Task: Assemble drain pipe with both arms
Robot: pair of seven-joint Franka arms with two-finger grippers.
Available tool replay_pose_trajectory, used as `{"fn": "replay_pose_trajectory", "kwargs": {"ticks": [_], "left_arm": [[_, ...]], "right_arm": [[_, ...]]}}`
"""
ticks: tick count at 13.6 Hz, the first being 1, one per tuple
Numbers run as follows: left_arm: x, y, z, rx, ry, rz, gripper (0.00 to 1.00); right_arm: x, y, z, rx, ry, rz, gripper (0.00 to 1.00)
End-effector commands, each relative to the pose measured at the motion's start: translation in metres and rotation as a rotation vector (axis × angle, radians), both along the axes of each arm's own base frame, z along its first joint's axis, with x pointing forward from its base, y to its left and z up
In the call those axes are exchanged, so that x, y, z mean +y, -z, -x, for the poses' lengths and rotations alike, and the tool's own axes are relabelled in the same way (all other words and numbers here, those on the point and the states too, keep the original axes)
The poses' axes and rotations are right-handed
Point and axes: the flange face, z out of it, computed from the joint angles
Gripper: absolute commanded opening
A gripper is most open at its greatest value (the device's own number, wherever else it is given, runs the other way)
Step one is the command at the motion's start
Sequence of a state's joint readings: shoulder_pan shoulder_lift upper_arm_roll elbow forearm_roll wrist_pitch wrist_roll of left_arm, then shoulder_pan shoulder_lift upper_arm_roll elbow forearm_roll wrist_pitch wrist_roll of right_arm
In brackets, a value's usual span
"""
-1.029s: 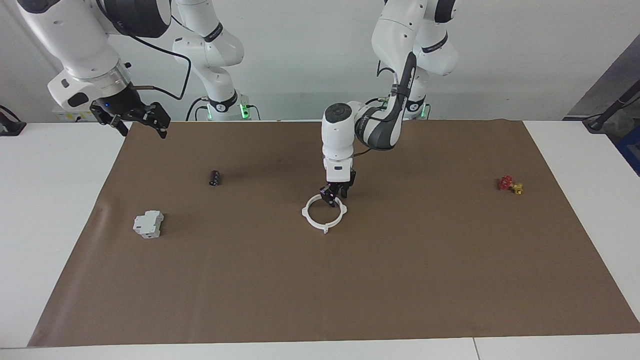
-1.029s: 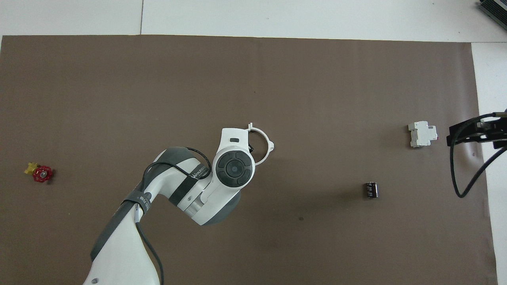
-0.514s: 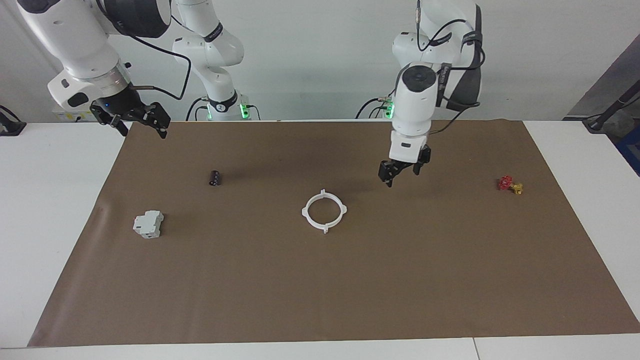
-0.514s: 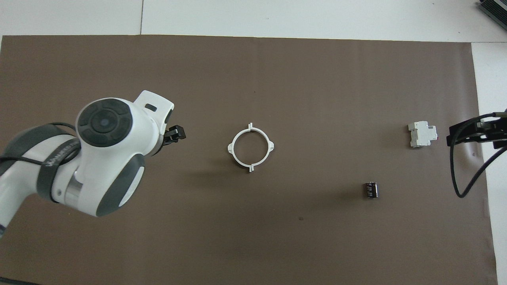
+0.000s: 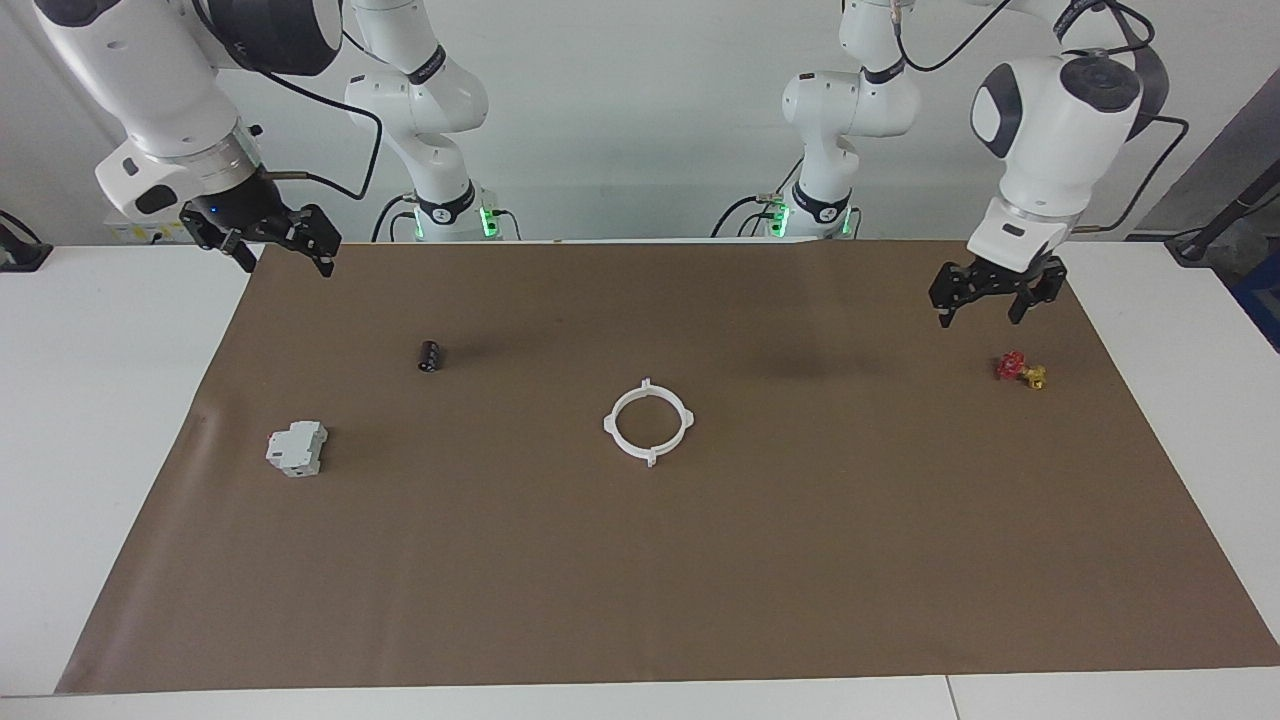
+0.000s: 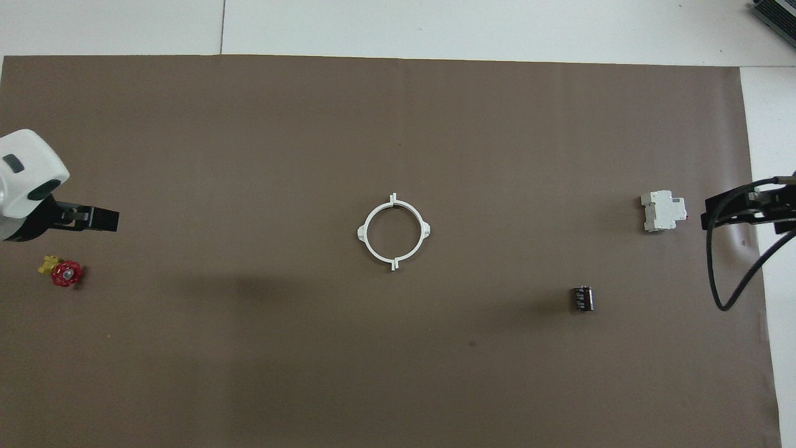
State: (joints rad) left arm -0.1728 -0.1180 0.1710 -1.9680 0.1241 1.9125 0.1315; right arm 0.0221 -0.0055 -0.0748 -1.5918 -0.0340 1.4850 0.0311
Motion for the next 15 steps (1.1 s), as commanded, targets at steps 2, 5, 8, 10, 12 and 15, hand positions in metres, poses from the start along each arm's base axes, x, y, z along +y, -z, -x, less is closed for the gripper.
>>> {"fn": "replay_pose_trajectory", "kwargs": {"ticks": [2,5,8,10,12,15], "left_arm": [[0.004,-0.014,0.002,0.02,0.028,0.011,1.0],[0.018,-0.017,-0.02,0.008,-0.018,0.02,1.0],[0.015,-0.03,-0.049,0.068,-0.047,0.072,1.0],[0.002,-0.037,-0.049,0.091,-0.082,0.083,1.0],[-0.022,-0.06,-0.038,0.055,-0.154,0.094,1.0],[-0.012,-0.08,-0.005,0.157,-0.176,0.097,1.0]], "right_arm": [[-0.001,-0.002,0.001,0.005,-0.016,-0.023,1.0],[0.003,-0.002,0.0,0.007,-0.023,-0.023,1.0],[0.007,-0.003,-0.005,-0.03,-0.035,-0.021,1.0],[0.007,-0.003,-0.011,-0.075,-0.039,-0.018,1.0],[0.007,-0.005,-0.014,-0.104,-0.039,-0.015,1.0],[0.007,-0.005,-0.014,-0.105,-0.037,-0.015,1.0]]}}
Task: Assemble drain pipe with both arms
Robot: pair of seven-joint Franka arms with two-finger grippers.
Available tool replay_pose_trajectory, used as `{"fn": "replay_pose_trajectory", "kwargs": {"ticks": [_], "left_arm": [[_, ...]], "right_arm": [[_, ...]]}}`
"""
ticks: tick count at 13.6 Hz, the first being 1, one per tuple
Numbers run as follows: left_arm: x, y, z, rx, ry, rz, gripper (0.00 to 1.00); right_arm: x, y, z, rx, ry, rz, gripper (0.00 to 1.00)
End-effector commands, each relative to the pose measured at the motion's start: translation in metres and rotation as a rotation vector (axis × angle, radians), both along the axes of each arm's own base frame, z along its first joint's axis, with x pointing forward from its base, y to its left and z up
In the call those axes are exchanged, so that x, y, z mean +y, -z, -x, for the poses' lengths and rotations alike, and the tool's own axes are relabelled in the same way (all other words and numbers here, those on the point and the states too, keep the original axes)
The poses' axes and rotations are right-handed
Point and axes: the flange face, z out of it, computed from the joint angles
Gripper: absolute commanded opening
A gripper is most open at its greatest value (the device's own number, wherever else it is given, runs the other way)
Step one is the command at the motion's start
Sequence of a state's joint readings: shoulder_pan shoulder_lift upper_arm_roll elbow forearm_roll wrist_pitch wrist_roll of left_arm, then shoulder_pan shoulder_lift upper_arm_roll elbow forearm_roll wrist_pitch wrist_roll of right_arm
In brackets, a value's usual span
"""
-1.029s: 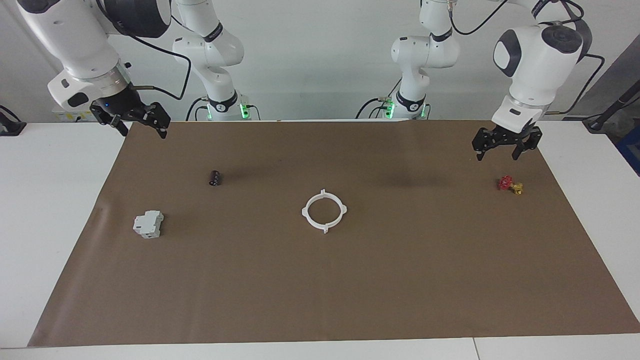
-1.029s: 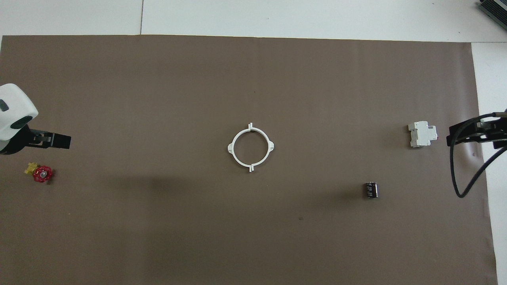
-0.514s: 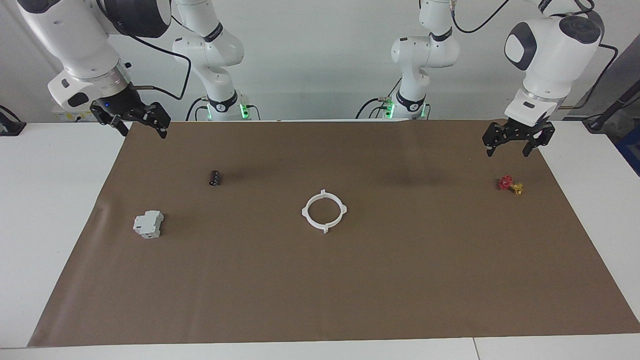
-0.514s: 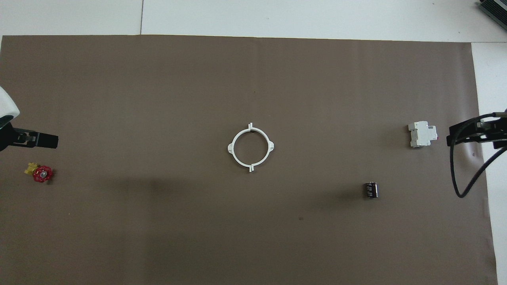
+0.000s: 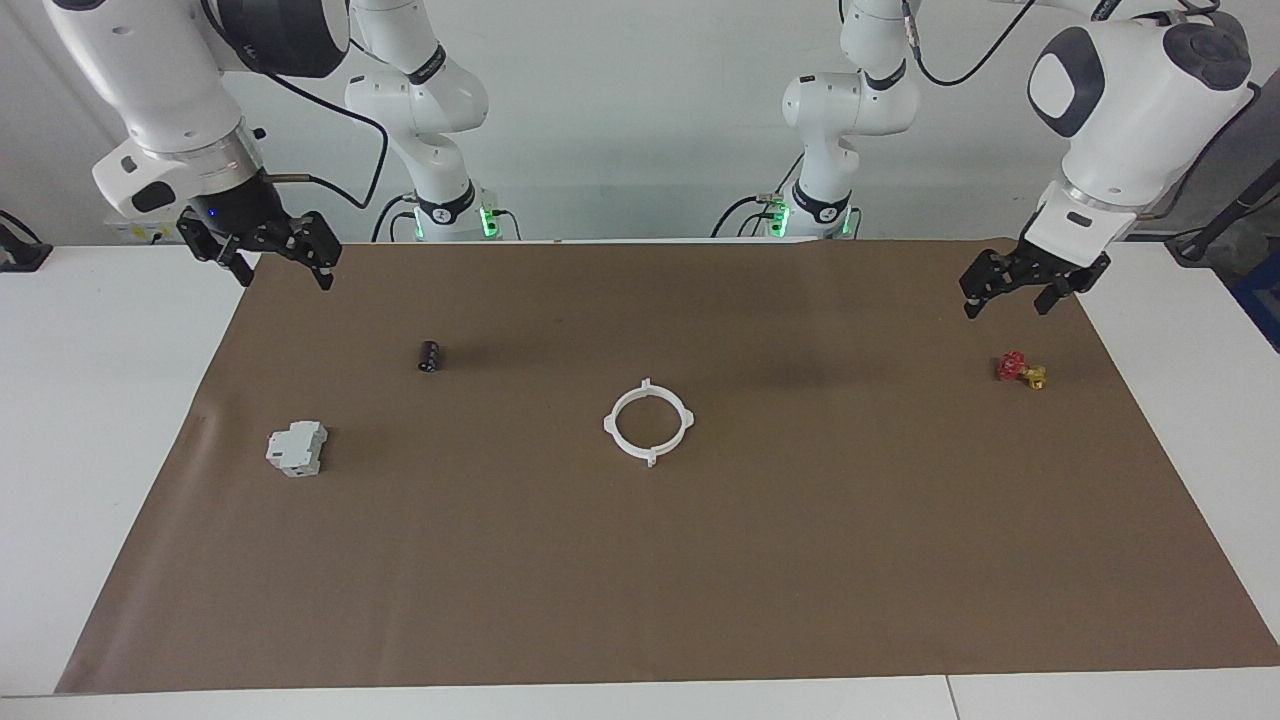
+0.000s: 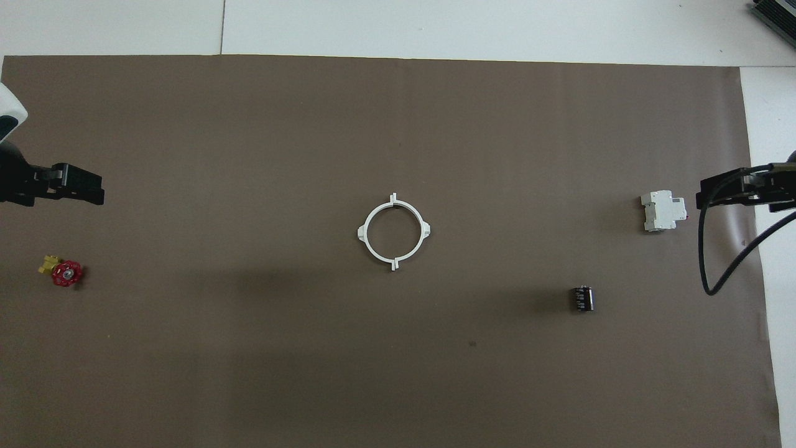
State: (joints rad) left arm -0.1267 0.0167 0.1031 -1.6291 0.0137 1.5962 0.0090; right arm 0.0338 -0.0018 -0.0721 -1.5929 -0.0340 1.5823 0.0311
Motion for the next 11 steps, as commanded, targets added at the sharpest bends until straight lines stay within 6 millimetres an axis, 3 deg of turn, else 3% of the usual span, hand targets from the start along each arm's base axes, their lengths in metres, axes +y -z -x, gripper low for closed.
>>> {"fn": "replay_pose_trajectory", "kwargs": {"ticks": [1,2,3,11], "left_arm": [[0.01,-0.018,0.027,0.082,-0.031,0.02,1.0],[-0.009,-0.019,0.027,0.083,0.005,0.013,1.0],[-0.015,-0.02,0.029,0.092,0.016,0.009,1.0],[-0.02,-0.033,0.036,0.049,0.024,0.016,1.0]], "right_arm": [[-0.001,0.001,-0.002,-0.01,-0.02,-0.018,1.0],[-0.001,0.0,-0.002,-0.012,-0.02,-0.018,1.0],[-0.001,0.001,-0.002,-0.01,-0.02,-0.018,1.0],[0.006,0.002,0.002,0.018,-0.018,-0.041,1.0]]}}
